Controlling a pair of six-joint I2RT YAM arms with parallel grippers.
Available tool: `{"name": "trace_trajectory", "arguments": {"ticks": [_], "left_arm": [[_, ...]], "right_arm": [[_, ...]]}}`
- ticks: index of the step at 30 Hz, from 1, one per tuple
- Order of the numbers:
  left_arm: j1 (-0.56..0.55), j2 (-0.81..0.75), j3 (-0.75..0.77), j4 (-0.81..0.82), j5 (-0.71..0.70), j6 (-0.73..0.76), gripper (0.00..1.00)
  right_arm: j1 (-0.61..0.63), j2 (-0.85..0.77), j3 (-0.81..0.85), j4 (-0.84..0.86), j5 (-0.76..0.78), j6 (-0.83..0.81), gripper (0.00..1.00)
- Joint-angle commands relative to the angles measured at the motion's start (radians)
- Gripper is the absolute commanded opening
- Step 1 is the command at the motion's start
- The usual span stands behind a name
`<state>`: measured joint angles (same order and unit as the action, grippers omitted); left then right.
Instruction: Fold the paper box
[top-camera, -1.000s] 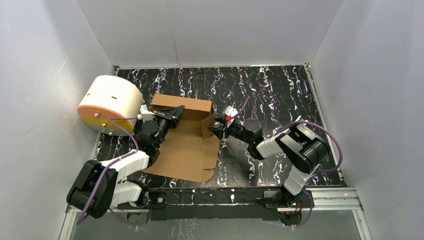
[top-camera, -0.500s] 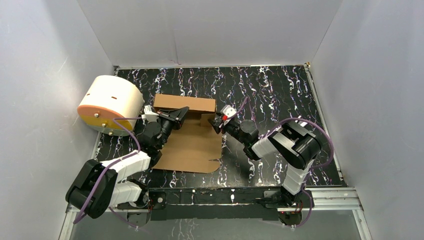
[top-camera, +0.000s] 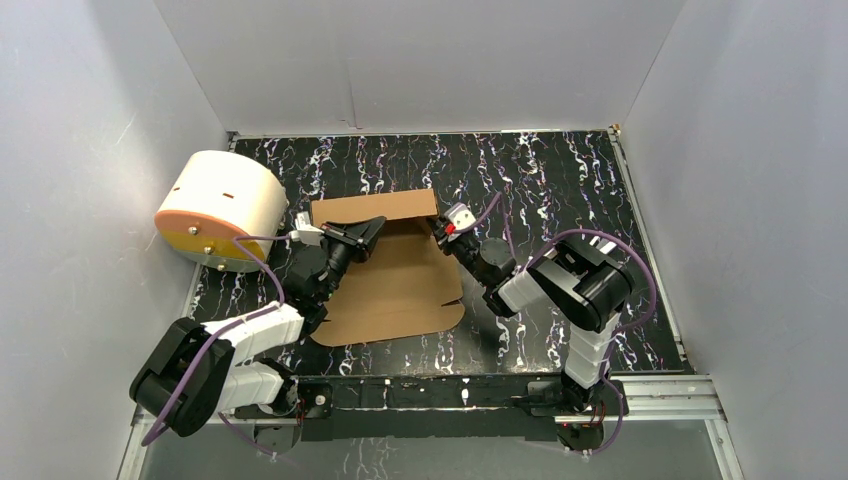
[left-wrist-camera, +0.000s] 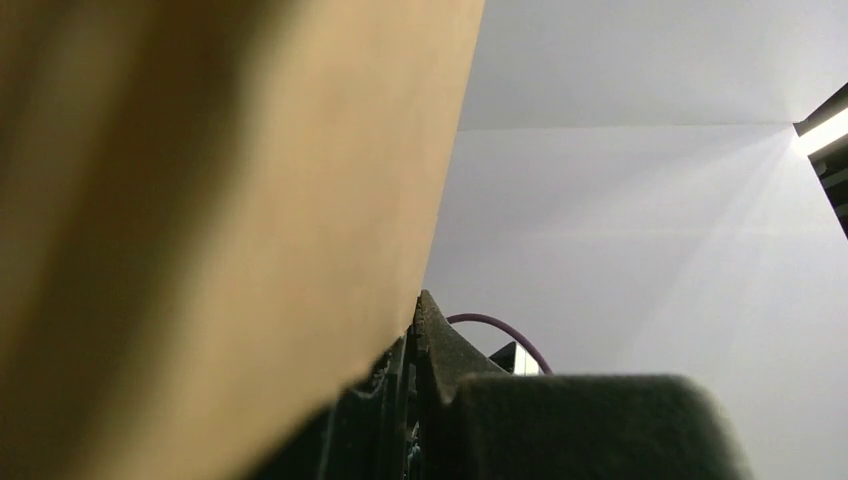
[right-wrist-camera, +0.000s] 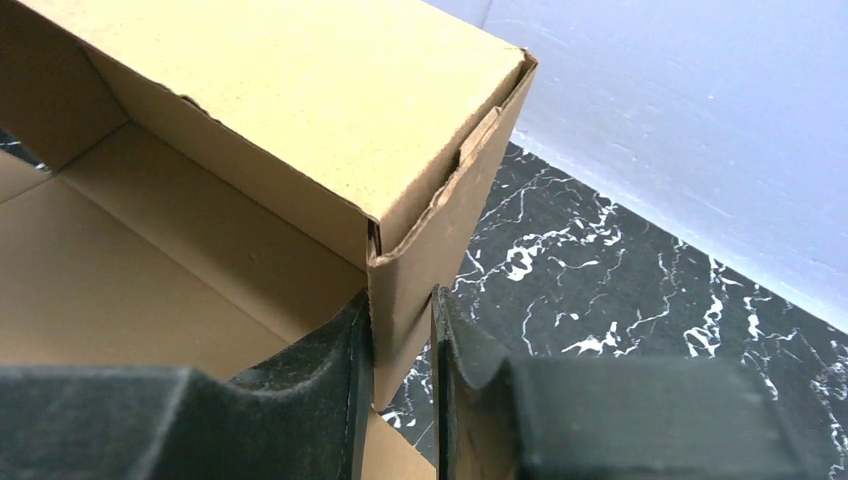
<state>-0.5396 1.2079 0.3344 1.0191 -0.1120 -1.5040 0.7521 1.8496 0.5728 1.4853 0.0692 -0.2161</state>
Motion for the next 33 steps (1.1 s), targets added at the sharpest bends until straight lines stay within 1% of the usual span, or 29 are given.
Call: {"name": "trace_trajectory", "arguments": {"ticks": [1,3,5,6,10,12,15,18,20,22,26,30,32,33], "left_arm": [[-0.03,-0.013,0.004,0.027,0.041,-0.015,0.0],[-0.037,-0.016,0.002,0.026,0.047,-0.02,0.0],[-0.041,-0.026,-0.002,0.025,0.054,-0.022,0.0],[-0.042,-0.034,-0.006,0.026,0.058,-0.023,0.02],[-0.043,-0.089,-0.024,0.012,0.094,-0.002,0.18],[-0.044,-0.142,-0.028,-0.033,0.111,0.013,0.25],[-0.048,-0.222,-0.023,-0.131,0.175,0.052,0.35],[-0.051,-0.319,0.004,-0.283,0.218,0.119,0.47],[-0.053,-0.39,0.041,-0.445,0.226,0.177,0.56],[-0.055,-0.459,0.076,-0.587,0.225,0.224,0.62],[-0.058,-0.571,0.158,-0.855,0.2,0.334,0.68],[-0.058,-0.61,0.323,-1.135,0.17,0.505,0.72],[-0.059,-0.601,0.395,-1.214,0.188,0.561,0.73],[-0.058,-0.593,0.413,-1.228,0.207,0.567,0.74]], "right_arm": [[0.005,-0.014,0.045,0.18,0.009,-0.024,0.27],[0.005,-0.035,0.039,0.164,0.006,-0.028,0.2],[0.006,-0.067,0.031,0.124,0.005,-0.026,0.16],[0.005,-0.087,0.027,0.094,0.002,-0.025,0.14],[0.004,-0.172,0.008,-0.048,0.002,-0.024,0.09],[0.004,-0.216,-0.007,-0.117,0.0,-0.023,0.07],[0.004,-0.271,-0.018,-0.225,-0.011,-0.02,0.05],[0.005,-0.313,-0.032,-0.321,-0.014,-0.007,0.04],[0.003,-0.339,-0.05,-0.368,-0.007,0.004,0.04],[0.002,-0.364,-0.064,-0.408,-0.004,0.006,0.04],[-0.002,-0.418,-0.08,-0.496,-0.031,0.004,0.04],[-0.003,-0.472,-0.089,-0.597,-0.047,0.001,0.03],[-0.008,-0.488,-0.1,-0.608,-0.013,0.005,0.04],[-0.008,-0.496,-0.102,-0.612,0.004,0.006,0.04]]}}
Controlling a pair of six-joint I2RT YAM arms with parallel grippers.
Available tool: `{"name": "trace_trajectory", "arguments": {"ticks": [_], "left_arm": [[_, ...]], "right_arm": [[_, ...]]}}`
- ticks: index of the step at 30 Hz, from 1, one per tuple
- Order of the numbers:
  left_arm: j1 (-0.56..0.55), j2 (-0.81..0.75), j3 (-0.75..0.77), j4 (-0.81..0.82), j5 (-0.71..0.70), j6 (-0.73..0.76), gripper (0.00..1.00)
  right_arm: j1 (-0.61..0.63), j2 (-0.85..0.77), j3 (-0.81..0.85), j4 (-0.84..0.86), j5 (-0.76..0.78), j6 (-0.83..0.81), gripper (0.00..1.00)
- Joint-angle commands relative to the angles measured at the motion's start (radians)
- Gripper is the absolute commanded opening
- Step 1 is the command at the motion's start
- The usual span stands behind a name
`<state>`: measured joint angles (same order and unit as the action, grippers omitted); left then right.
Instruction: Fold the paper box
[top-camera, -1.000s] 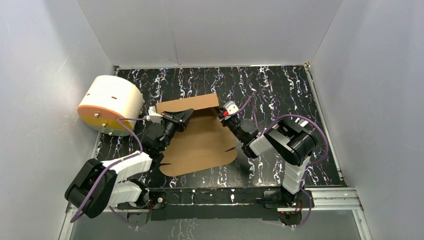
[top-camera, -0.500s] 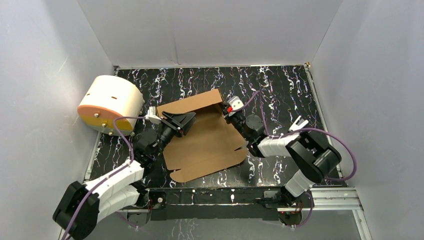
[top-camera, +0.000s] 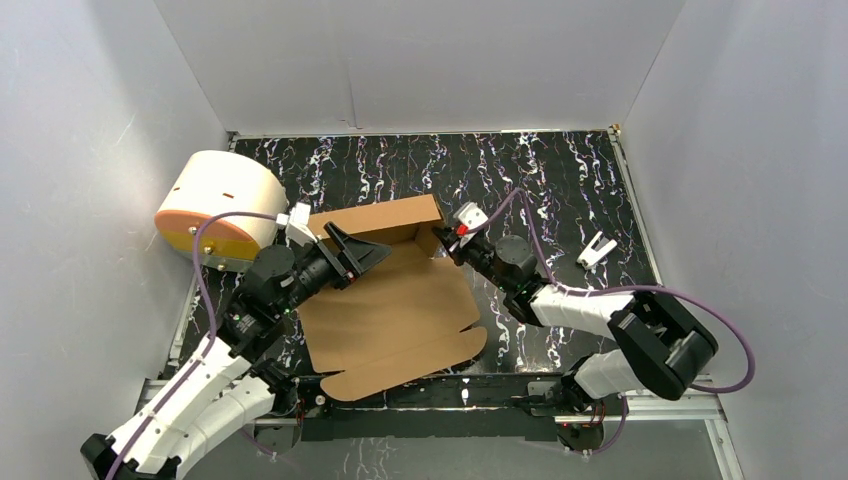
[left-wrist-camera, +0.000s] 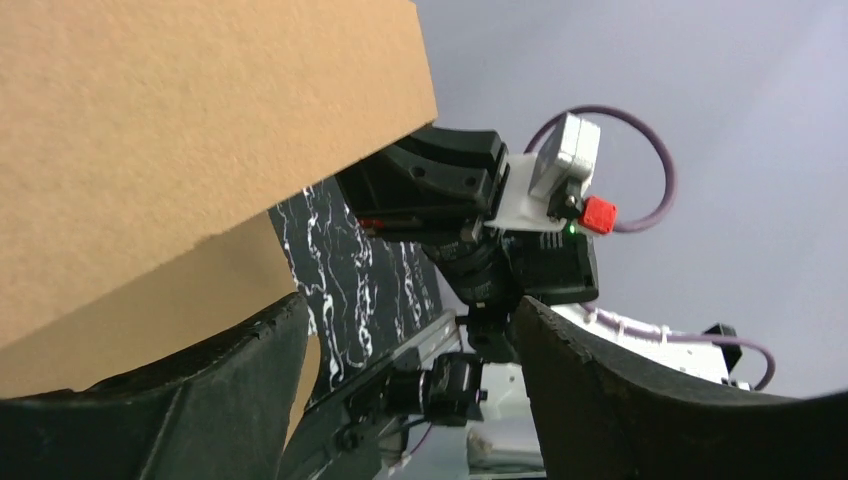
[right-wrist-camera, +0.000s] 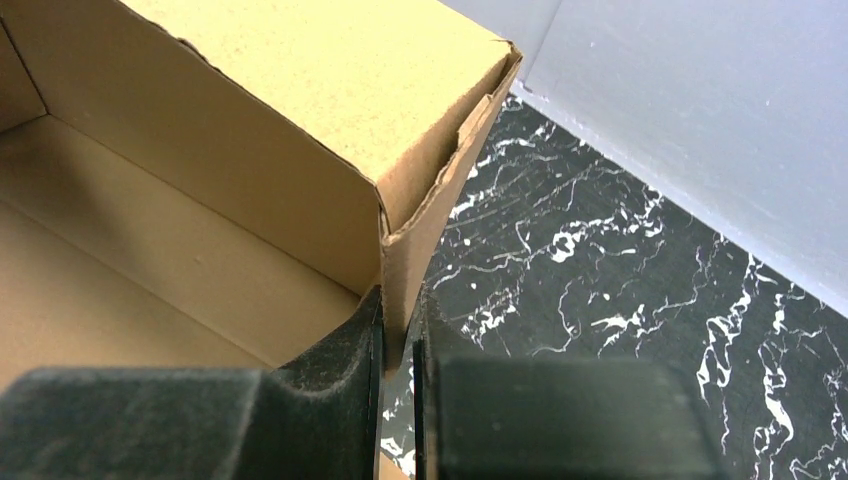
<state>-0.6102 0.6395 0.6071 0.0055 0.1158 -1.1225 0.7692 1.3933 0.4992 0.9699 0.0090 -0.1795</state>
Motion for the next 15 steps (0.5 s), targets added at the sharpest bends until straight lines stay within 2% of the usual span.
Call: {"name": "trace_trajectory", "arguments": {"ticks": [1,5,10,12,15], "left_arm": [[0.012,-0.02,0.144,-0.214,0.003,0.172,0.74],[0.012,-0.002,0.042,-0.033,0.112,0.036,0.75],[0.003,0.076,-0.121,0.29,0.14,-0.123,0.76],[-0.013,0.126,-0.148,0.376,0.125,-0.139,0.77],[-0.053,0.21,-0.133,0.423,0.107,-0.124,0.78]], "right_arm": [[-0.027,-0.045,-0.026,-0.097,0.077,-0.03,0.04],[-0.028,-0.04,-0.004,-0.071,0.133,0.035,0.04],[-0.021,0.039,0.024,0.053,0.161,0.161,0.04],[-0.007,0.076,0.049,0.088,0.183,0.172,0.03],[0.02,0.129,0.075,0.125,0.237,0.172,0.04]]}}
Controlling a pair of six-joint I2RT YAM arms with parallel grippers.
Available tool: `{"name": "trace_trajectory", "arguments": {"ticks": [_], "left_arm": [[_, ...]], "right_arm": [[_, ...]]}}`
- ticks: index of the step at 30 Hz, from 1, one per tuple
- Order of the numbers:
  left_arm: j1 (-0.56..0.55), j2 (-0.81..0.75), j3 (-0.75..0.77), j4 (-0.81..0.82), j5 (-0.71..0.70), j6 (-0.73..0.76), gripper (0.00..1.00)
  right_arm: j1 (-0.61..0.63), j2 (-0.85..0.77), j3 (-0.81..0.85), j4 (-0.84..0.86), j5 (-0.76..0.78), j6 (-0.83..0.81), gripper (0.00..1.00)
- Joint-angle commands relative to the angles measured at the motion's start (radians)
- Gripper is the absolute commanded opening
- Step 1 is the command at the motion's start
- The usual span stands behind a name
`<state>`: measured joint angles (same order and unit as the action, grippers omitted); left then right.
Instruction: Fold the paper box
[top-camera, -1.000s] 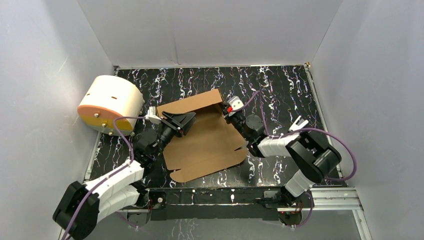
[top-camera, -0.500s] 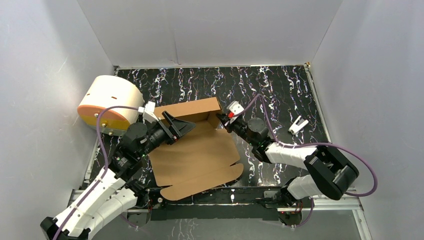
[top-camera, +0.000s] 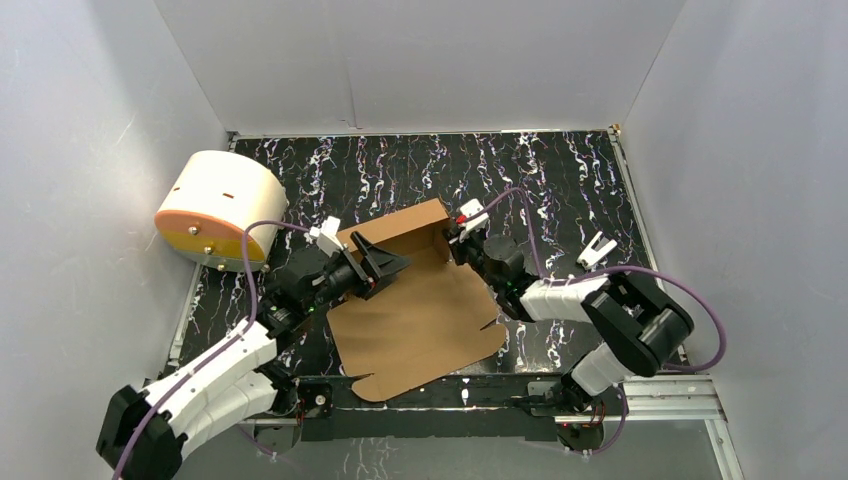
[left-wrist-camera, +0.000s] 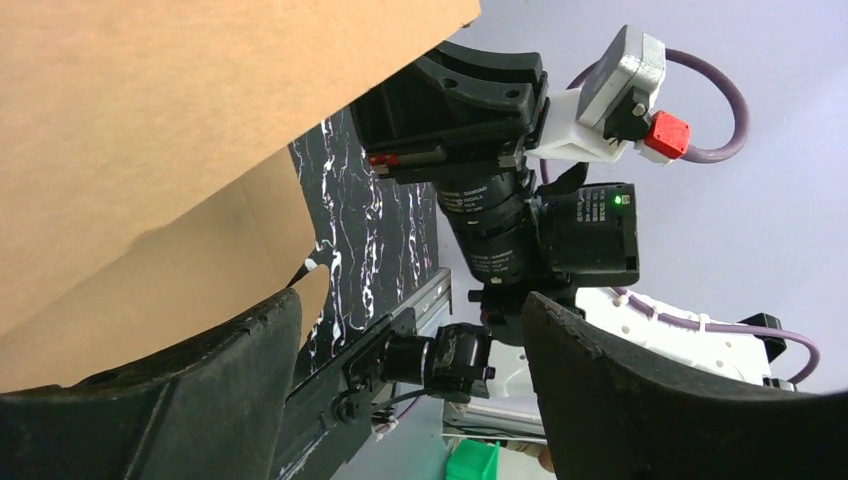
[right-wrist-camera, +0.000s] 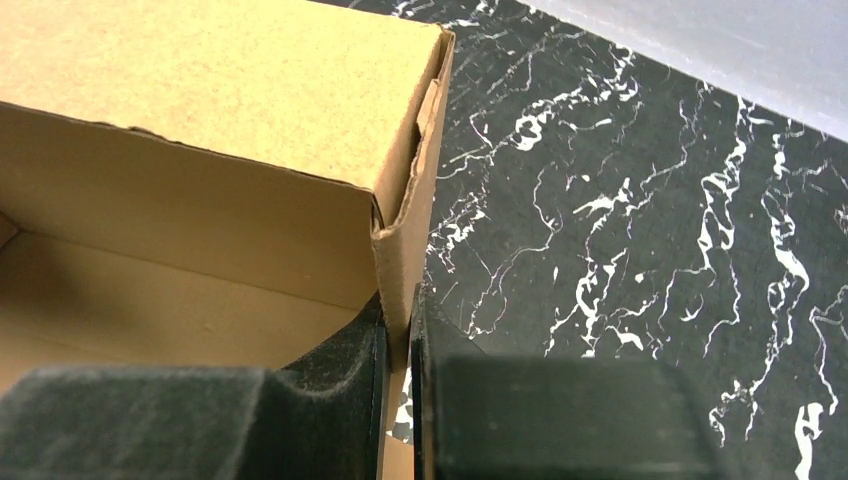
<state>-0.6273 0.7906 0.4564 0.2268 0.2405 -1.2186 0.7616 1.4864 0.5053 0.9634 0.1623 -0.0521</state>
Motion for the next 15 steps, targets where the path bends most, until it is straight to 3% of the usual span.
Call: {"name": "trace_trajectory", "arguments": {"ticks": [1,6,10,15], "left_arm": [[-0.049,0.084,0.024,0.208,-0.019,-0.022,0.78],[-0.09,0.135,0.006,0.247,-0.046,-0.033,0.8],[-0.105,0.115,-0.026,0.275,-0.067,-0.054,0.81],[-0.106,0.092,0.106,0.069,-0.011,0.125,0.82]], "right_arm": [[0.032,0.053,0.074,0.15,0.108,0.044,0.04],[0.037,0.112,0.102,0.195,0.244,0.09,0.04],[0.036,0.125,0.137,0.176,0.264,0.102,0.04],[0.036,0.15,0.141,0.177,0.231,0.024,0.04]]}}
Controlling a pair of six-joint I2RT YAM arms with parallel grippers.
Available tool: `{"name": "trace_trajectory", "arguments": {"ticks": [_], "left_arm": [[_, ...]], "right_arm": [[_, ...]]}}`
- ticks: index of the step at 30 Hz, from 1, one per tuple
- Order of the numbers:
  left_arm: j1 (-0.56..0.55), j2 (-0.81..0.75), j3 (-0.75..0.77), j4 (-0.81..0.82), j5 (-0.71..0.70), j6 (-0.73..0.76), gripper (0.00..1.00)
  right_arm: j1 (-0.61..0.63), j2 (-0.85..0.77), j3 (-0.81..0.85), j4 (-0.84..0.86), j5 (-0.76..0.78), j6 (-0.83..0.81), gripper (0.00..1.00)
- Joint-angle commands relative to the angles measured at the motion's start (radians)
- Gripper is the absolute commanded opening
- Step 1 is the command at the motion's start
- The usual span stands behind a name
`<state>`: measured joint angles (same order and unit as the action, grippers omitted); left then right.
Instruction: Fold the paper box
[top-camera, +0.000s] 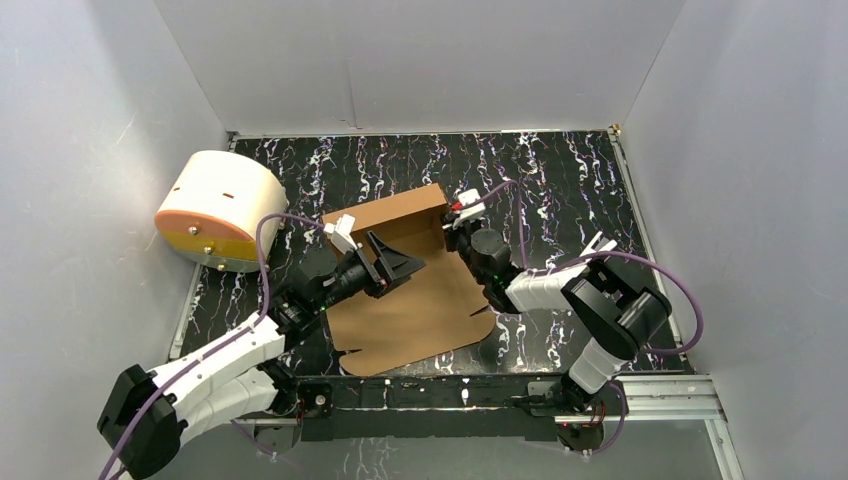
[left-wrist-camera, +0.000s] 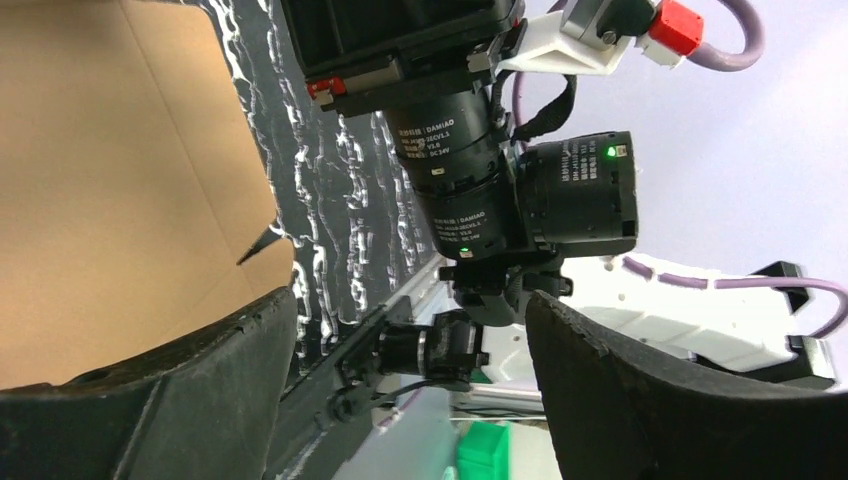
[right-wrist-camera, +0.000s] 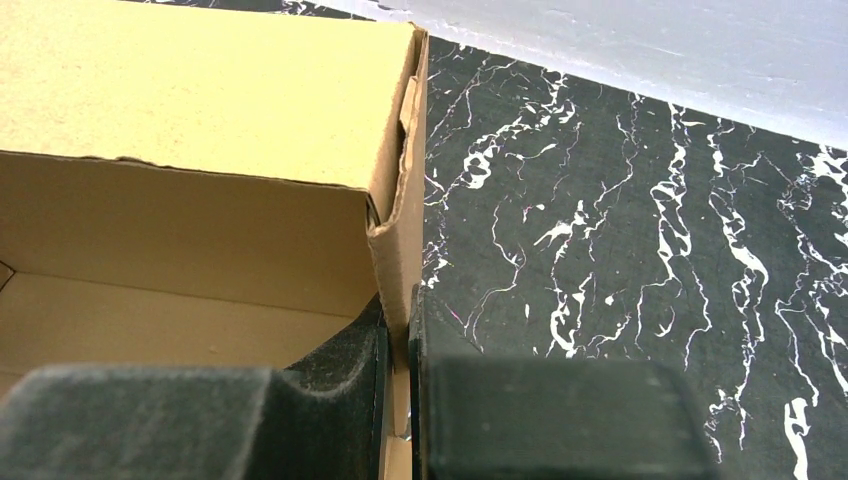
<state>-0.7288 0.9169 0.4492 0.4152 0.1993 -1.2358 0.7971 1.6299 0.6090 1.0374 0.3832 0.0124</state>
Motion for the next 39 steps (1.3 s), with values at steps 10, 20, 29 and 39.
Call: {"name": "trace_trajectory", "arguments": {"ticks": [10,20,29,39], "left_arm": [[-0.004,-0.009,0.582,-0.75,-0.184,0.606,0.83],[0.063,0.261,0.826,-0.859,-0.235,0.821,0.87],[0.246,0.464,0.876,-0.783,0.021,0.821,0.87],[0.267,0.676,0.963,-0.773,0.177,0.82,0.85]], "right_arm": [[-0.001,-0.07,-0.096,0.092,-0.155,-0.102,0.06],[-0.001,-0.09,-0.126,0.086,-0.275,-0.115,0.07],[-0.002,-0.051,-0.14,0.158,-0.277,-0.13,0.1],[-0.002,-0.004,-0.14,0.218,-0.285,-0.15,0.12]]}}
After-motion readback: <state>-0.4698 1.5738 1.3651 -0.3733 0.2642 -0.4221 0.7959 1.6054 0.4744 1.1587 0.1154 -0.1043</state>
